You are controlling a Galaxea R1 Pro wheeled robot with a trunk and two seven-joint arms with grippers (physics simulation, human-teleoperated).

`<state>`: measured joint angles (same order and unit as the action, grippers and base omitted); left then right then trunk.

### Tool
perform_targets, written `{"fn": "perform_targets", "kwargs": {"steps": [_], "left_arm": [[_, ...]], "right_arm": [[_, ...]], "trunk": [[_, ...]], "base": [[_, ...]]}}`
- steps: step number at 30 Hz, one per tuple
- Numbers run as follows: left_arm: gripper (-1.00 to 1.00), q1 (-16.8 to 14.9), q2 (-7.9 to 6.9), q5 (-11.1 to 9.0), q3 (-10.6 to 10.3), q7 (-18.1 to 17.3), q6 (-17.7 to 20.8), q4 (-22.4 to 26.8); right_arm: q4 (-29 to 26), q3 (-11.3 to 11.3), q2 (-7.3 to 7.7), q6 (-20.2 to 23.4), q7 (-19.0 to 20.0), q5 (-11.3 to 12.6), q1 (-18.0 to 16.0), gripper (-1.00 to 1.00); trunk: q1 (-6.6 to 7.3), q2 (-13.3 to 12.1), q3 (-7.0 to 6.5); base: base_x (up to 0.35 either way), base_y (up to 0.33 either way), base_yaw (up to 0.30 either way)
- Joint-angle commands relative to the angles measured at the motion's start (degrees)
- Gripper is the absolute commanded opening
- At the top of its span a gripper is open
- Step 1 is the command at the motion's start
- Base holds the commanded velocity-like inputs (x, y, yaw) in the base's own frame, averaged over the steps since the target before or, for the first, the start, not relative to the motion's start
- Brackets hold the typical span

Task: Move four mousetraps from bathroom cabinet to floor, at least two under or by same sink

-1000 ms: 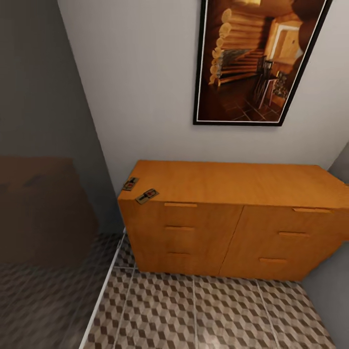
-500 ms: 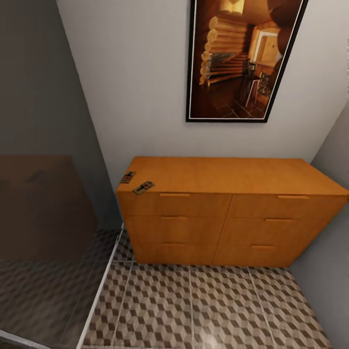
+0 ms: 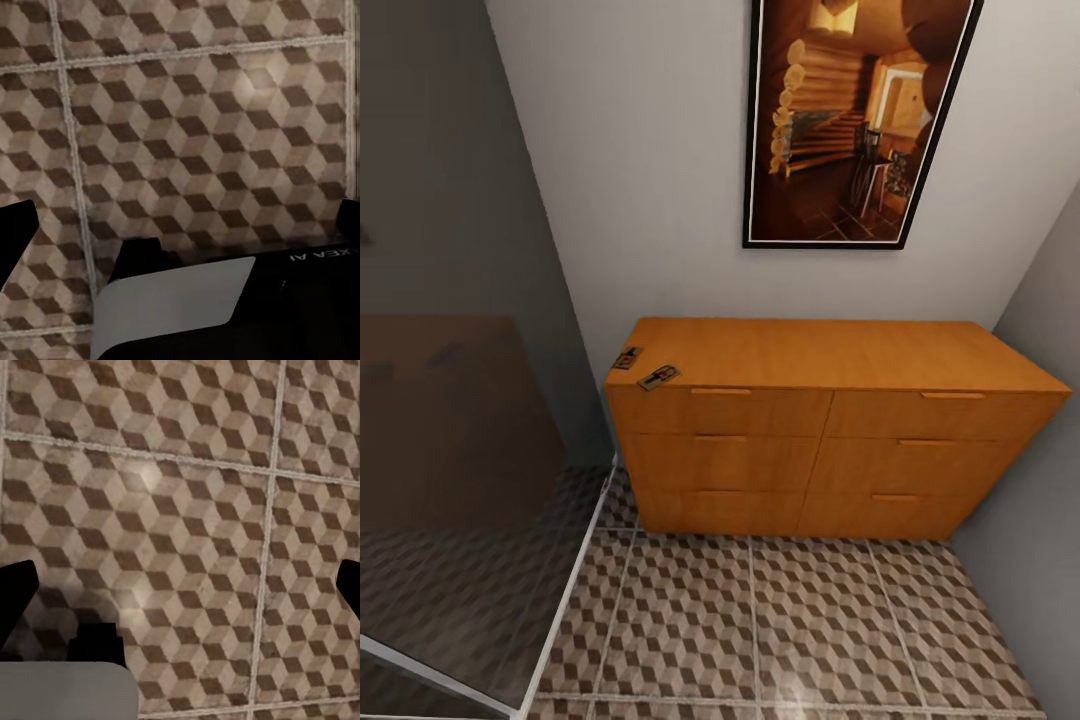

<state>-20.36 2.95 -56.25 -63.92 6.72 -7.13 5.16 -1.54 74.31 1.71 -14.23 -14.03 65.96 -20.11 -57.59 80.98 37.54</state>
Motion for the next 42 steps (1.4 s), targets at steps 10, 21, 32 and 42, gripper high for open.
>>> {"fn": "perform_targets", "kwargs": {"steps": [10,21,32,42], "left_arm": [[1.0,-19.93,-0.07,-0.52,-0.27,7.24,4.3,16.3],[1.0,-29.74,-11.52,-0.17,16.11,12.77,28.95,59.43],[1.0,-33.8,-12.16,-0.21,32.15,19.72,47.64,77.02],[1.0,-38.41,-10.64,-0.46,38.03,19.84,56.27,77.76]], "right_arm": [[-10.4,-0.3,4.21,-3.27,0.21,-2.77,-16.16,1.0],[-54.51,-23.11,31.84,23.01,0.25,-2.49,-25.86,1.0],[-72.73,-45.01,39.49,45.59,-0.11,-2.48,-25.85,1.0],[-76.94,-58.38,39.38,58.5,-0.12,-2.86,-26.12,1.0]], "trunk": [[0.0,0.02,0.05],[0.0,0.02,0.05],[0.0,0.02,0.05],[0.0,0.02,0.05]], "base": [[-0.002,0.0,0.0],[0.0,0.0,0.0],[0.0,0.0,0.0],[0.0,0.0,0.0]]}}
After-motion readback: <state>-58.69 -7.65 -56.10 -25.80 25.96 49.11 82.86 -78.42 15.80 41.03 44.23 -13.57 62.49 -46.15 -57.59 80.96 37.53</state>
